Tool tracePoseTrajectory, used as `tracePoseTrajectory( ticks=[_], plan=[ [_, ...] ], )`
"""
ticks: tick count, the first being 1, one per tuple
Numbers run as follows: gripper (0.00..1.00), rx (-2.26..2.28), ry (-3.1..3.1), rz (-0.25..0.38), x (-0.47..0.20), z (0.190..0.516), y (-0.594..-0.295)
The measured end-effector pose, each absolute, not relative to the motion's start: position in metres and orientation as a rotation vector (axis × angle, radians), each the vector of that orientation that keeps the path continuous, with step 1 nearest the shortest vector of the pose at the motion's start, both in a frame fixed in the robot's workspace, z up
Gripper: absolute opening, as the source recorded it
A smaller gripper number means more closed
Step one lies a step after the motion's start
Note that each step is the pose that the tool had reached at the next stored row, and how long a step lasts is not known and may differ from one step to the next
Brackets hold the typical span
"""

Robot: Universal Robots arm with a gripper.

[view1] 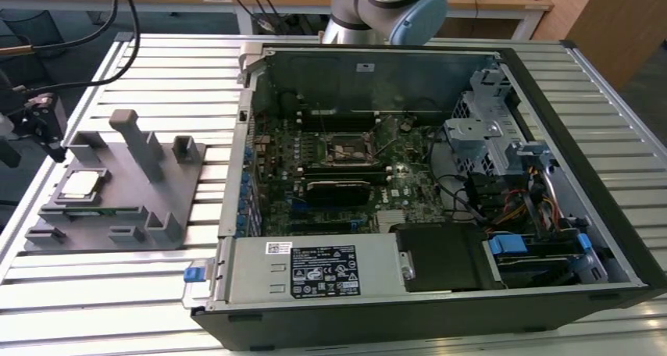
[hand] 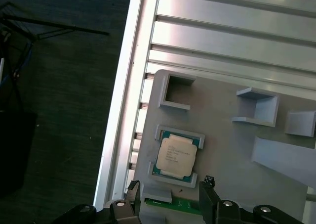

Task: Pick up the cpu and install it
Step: 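Pick up the cpu and move it towards the insertion slot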

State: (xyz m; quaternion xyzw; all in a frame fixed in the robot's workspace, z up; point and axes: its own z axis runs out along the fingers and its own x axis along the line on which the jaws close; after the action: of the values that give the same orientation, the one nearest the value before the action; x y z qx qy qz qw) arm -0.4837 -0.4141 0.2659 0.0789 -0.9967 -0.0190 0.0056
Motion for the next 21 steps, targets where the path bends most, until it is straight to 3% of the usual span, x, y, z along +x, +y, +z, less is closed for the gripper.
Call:
tracePoseTrajectory(
  ticks=[21],
  plan=[
    [0.59, 0.242, -3.120, -0.060, -0.484, 0.249, -0.414]
  ],
)
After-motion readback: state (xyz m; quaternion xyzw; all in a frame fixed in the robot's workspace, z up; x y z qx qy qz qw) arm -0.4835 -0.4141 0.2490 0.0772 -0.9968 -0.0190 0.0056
